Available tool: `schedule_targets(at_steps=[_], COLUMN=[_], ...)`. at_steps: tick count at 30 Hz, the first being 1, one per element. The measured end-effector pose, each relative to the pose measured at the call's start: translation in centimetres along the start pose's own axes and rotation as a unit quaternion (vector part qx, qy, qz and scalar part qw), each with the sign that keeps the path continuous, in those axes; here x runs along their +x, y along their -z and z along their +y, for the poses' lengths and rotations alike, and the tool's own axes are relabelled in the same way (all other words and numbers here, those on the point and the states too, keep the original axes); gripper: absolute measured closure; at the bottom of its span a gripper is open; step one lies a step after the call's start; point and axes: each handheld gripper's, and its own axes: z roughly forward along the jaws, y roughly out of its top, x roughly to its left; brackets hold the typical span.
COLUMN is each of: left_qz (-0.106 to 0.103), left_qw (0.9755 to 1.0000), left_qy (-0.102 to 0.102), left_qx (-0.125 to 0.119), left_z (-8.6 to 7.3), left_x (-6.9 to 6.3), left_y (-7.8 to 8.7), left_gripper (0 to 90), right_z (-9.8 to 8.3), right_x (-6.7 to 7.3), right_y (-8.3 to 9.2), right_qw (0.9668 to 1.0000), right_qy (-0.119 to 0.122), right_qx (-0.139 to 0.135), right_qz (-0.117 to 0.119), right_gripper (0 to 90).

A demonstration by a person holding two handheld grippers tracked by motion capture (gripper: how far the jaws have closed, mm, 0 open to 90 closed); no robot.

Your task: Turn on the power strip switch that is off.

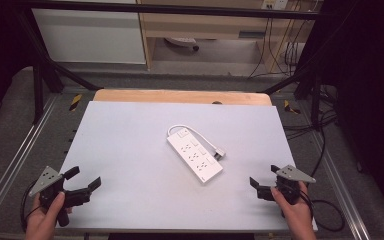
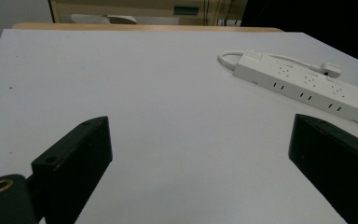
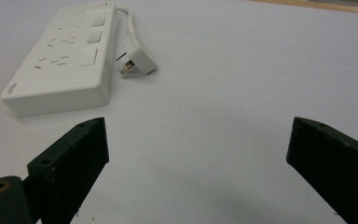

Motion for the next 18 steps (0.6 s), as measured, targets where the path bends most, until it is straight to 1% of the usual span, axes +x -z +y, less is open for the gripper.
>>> schedule_targets(at_steps=[3,5,10,14,18], left_qz=[-0.003,-0.004,-0.005,-0.007,-0.007], left_qw=[1.0,1.0,1.0,0.9999,0.9999], left_qy=[-0.004,-0.007,-0.007,-0.007,-0.011], left_qx=[0.005,0.004,0.005,0.005,0.01], left_z=[-0.03,0.0,0.01,0.01,-0.02], left_x=[-0.14,-0.21,-0.21,-0.28,-0.35], left_y=[-0.1,-0.13,-0.17,-0.23,-0.29], left_gripper=[6.1,6.1,6.1,6.1,6.1], right_z=[0.0,0.01,-0.04,-0.03,0.14], right_x=[0.04,-0.02,-0.37,-0.42,-0.31], right_y=[-0.16,-0.18,0.01,0.13,0.2], right_qw=[1.0,1.0,0.9999,0.9999,0.9999], right_qy=[0.003,-0.002,-0.016,-0.016,-0.014], right_qx=[0.004,0.003,-0.002,-0.003,-0.007], right_qz=[0.002,0.002,0.001,0.0,0.002], right_gripper=[5.9,5.8,5.5,4.8,4.5])
